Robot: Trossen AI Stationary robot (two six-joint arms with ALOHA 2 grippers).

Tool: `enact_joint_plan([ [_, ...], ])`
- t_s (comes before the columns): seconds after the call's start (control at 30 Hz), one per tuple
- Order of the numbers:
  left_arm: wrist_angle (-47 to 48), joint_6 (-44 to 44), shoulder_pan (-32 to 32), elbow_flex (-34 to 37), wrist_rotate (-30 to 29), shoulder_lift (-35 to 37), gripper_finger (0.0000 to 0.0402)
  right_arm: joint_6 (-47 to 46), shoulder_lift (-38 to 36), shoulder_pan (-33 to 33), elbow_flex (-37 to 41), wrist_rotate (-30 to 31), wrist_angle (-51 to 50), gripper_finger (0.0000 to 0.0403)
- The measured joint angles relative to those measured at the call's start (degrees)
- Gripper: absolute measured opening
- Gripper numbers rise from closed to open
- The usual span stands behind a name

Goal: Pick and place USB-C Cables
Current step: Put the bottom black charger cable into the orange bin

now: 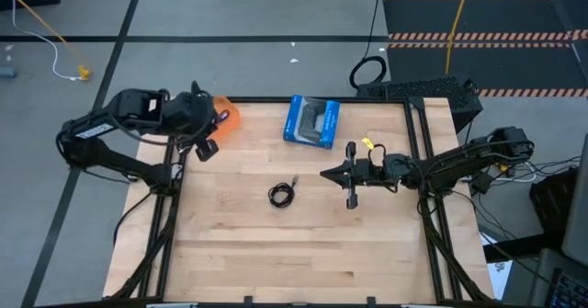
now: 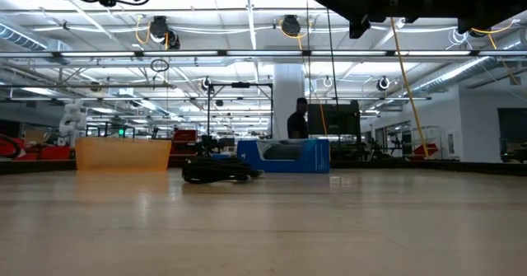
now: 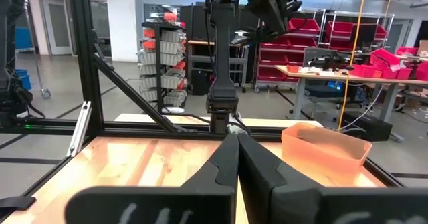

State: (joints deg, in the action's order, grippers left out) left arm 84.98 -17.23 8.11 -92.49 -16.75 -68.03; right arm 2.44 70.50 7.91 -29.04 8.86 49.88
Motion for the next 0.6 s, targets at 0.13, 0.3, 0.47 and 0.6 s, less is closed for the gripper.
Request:
enact_joint_plan([
  [0.13,1.78,0.55,3.43,0.00,2.54,-0.27,0.0008,0.00,0.00,0.01,0.00,0.00,-0.04,0.0000],
  [0.3,3.05,1.39,8.45,0.02,2.83,-0.16,0.0021,0.32,0.00,0.00,0.00,0.00,-0.06,0.0000],
  [0.47,1.38,5.01,13.77,0.02,2.84,-0.52,0.0008,0.42,0.00,-0.01,0.00,0.00,-0.08,0.0000],
  [0.6,-0.83,7.99,19.18,0.02,2.86,-1.02,0.0017,0.42,0.00,0.01,0.00,0.01,-0.08,0.0000],
])
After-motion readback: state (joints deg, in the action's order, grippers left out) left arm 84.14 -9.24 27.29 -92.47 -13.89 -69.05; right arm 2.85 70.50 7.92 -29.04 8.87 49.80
